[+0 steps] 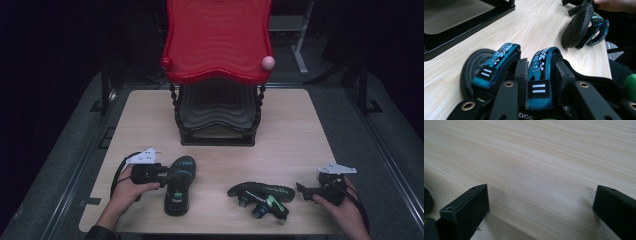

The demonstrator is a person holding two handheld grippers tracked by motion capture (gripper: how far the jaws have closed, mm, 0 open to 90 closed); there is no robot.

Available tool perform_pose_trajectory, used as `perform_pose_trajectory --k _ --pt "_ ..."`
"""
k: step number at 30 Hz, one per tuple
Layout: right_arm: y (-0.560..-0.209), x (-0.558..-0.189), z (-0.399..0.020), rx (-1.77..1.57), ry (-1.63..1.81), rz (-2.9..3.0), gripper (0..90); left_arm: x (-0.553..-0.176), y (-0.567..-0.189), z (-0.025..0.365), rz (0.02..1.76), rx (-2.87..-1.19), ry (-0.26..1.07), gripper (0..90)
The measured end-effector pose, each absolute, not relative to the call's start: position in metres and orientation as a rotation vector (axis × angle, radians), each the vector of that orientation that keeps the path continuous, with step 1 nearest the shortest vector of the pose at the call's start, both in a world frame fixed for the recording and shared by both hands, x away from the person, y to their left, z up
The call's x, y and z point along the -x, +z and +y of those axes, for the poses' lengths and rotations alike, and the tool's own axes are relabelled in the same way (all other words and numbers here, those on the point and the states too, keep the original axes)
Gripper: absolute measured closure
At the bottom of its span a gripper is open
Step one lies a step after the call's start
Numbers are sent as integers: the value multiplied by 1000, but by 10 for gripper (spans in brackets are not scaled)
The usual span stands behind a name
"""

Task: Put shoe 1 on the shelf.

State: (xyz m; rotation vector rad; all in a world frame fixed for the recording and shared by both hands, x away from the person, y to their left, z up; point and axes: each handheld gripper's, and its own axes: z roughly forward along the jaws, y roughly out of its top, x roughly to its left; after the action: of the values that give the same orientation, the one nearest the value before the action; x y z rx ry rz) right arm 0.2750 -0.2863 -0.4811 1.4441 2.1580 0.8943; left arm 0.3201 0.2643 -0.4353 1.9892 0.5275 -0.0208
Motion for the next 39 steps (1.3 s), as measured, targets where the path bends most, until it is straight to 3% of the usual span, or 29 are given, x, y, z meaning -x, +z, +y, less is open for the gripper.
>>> perform_pose_trajectory --k 23,39 --pt "-481 -275 -286 -1442 894 2158 0 -324 -378 255 459 -1842 -27 682" --pt "-481 -275 -286 -1441 894 2158 0 -337 -307 240 347 -1792 4 686"
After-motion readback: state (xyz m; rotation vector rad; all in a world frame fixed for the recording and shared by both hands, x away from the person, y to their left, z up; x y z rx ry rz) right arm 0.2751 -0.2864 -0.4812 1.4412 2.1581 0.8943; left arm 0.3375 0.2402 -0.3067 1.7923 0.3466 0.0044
